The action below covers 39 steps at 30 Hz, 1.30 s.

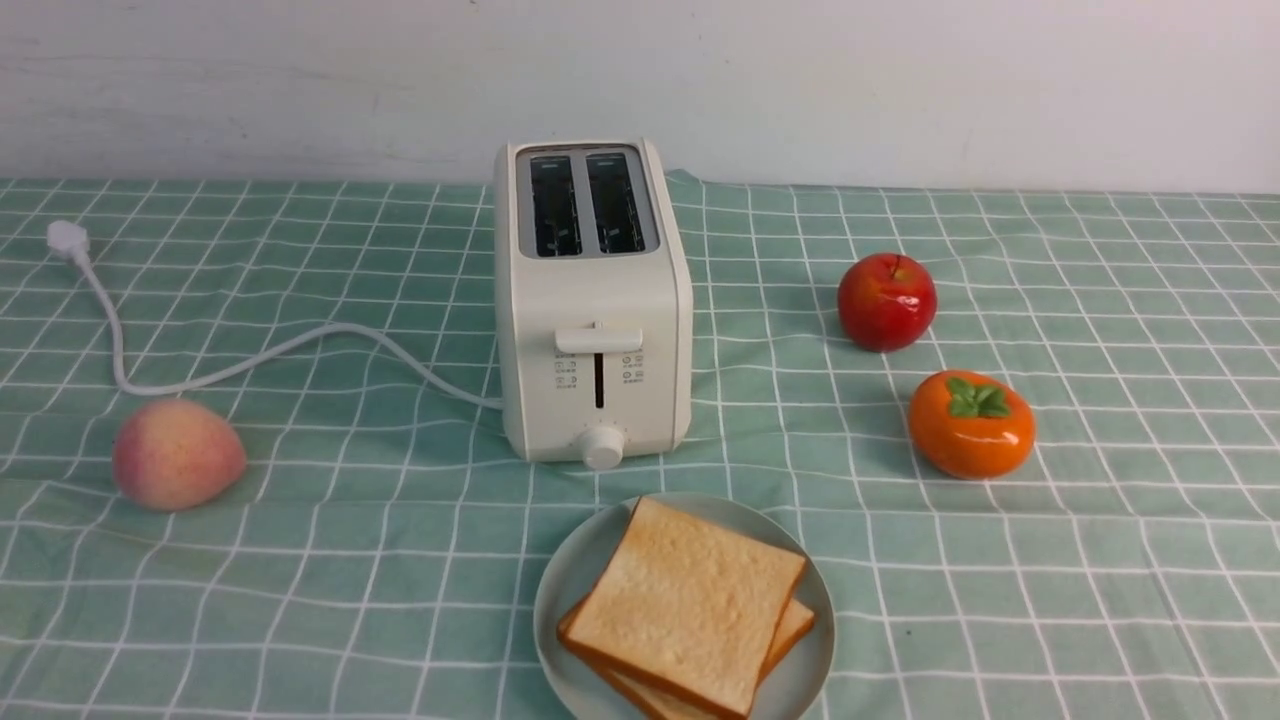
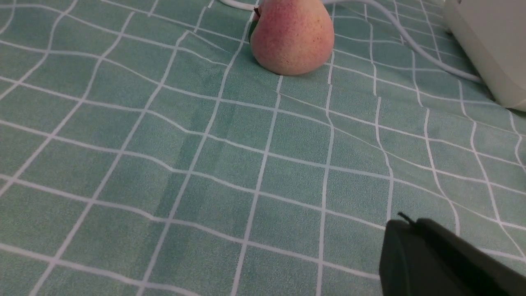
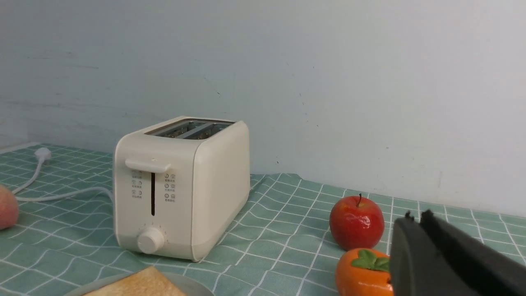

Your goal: Take toasted bread from bread machine on blue coffee table place on plate.

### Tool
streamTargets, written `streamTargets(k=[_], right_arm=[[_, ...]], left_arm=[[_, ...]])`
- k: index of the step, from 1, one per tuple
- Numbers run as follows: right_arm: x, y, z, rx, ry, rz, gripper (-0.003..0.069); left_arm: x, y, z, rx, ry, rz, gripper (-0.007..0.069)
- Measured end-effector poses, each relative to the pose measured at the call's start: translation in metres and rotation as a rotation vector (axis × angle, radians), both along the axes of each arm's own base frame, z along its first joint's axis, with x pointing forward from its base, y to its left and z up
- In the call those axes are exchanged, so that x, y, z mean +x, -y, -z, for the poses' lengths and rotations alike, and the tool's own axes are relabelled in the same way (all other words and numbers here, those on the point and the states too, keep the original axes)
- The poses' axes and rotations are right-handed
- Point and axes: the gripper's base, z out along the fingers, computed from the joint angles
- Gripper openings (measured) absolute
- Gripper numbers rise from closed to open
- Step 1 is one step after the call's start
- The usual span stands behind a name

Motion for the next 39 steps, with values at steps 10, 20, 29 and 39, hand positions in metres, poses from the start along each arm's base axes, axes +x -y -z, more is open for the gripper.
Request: streamTargets(k=[10, 20, 29, 39], right_arm=[[0.0, 0.0, 0.0, 0.0, 0.0, 0.0, 0.003], [-0.001, 0.001, -0.001, 0.003, 0.013, 0.016, 0.0035], [-0.012, 0.015, -0.009, 0.028, 0.148, 0.206, 0.0044], [-0.007, 0.016, 0.027, -0.019, -0.25, 0.222, 0.0055]], left_arm=[[0.0, 0.0, 0.0, -0.001, 0.0, 0.0, -0.0013], [0.0, 0.0, 0.0, -0.001, 0.0, 0.0, -0.001], [0.0, 0.0, 0.0, -0.001, 0.0, 0.0, -0.0004], [0.0, 0.0, 0.0, -0.001, 0.001, 0.0, 0.0]])
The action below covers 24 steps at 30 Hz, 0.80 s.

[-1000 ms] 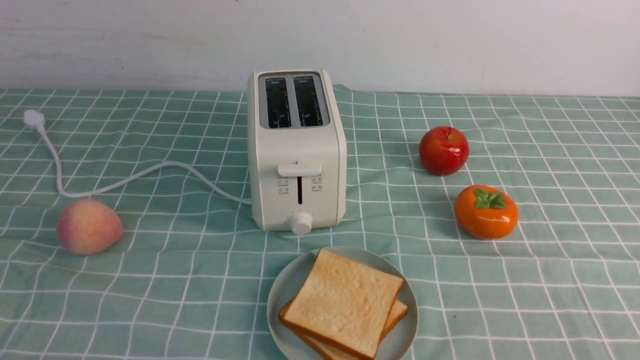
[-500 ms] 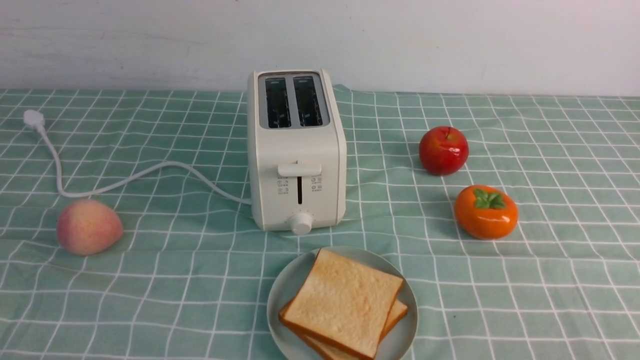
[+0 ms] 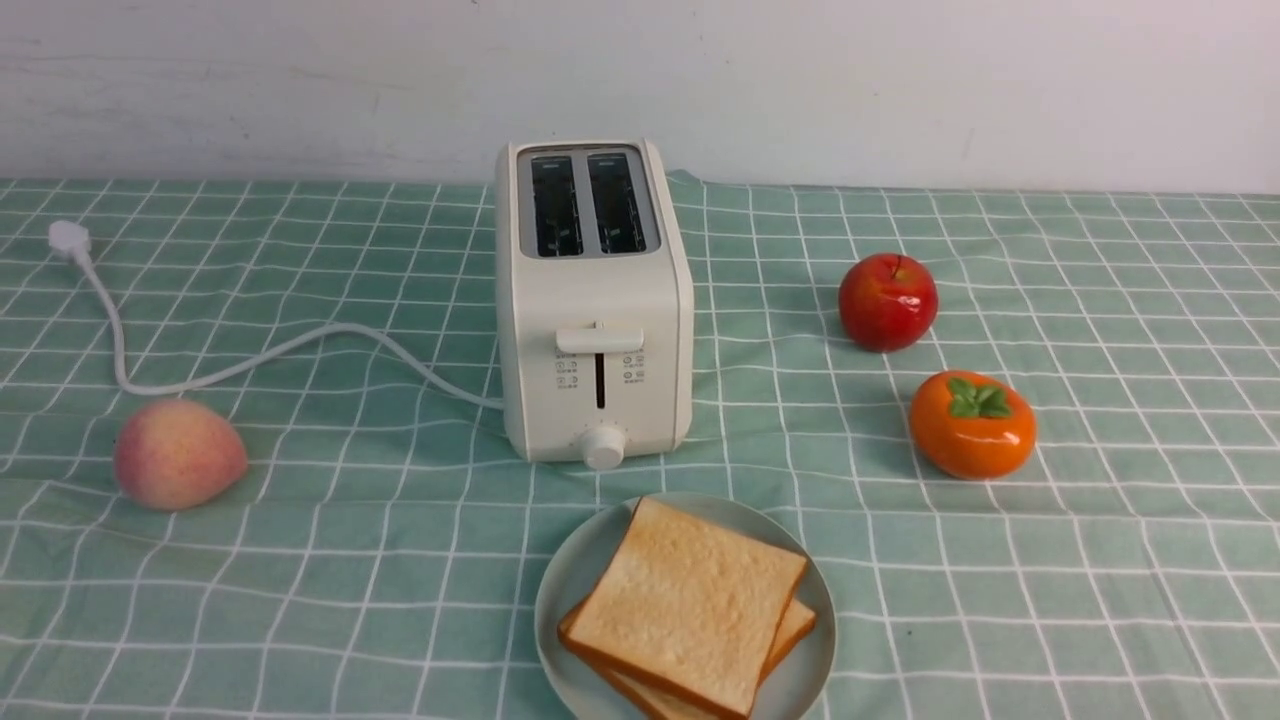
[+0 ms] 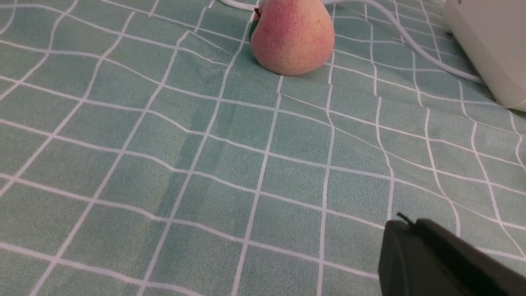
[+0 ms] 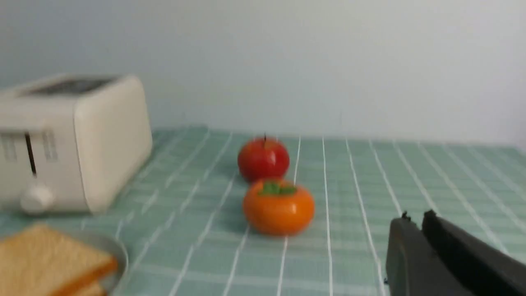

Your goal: Take toasted bread from bread machine on blue coffee table place on plate.

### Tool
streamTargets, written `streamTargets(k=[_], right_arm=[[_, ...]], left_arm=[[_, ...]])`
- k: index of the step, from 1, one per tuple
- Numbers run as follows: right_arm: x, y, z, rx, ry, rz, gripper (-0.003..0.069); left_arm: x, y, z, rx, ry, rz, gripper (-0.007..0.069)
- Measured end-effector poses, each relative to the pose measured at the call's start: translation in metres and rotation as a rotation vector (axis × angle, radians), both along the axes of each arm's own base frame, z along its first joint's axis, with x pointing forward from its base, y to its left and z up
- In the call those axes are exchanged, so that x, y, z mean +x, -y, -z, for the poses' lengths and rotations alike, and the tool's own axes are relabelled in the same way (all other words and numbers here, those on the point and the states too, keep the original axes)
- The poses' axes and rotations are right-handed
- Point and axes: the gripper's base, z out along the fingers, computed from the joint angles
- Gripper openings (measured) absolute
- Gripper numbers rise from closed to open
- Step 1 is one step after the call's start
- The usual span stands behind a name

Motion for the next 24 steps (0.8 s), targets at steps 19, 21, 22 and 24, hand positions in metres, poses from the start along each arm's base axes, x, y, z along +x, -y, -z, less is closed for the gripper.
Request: streamTargets(k=[19, 21, 22, 24], right_arm=[[-0.004, 0.0, 0.019, -0.012, -0.237, 0.002, 0.0064], [-0.004, 0.0, 0.019, -0.012, -0.237, 0.002, 0.0068], [-0.004, 0.0, 0.019, -0.012, -0.237, 0.002, 0.0068], [-0.004, 0.0, 0.019, -0.012, -0.237, 0.002, 0.0072]], left_arm=[[0.0, 0.0, 0.0, 0.0, 0.0, 0.0, 0.0015], [0.0, 0.0, 0.0, 0.0, 0.0, 0.0, 0.0015], [0.0, 0.0, 0.0, 0.0, 0.0, 0.0, 0.0015], [0.0, 0.0, 0.0, 0.0, 0.0, 0.0, 0.0015]])
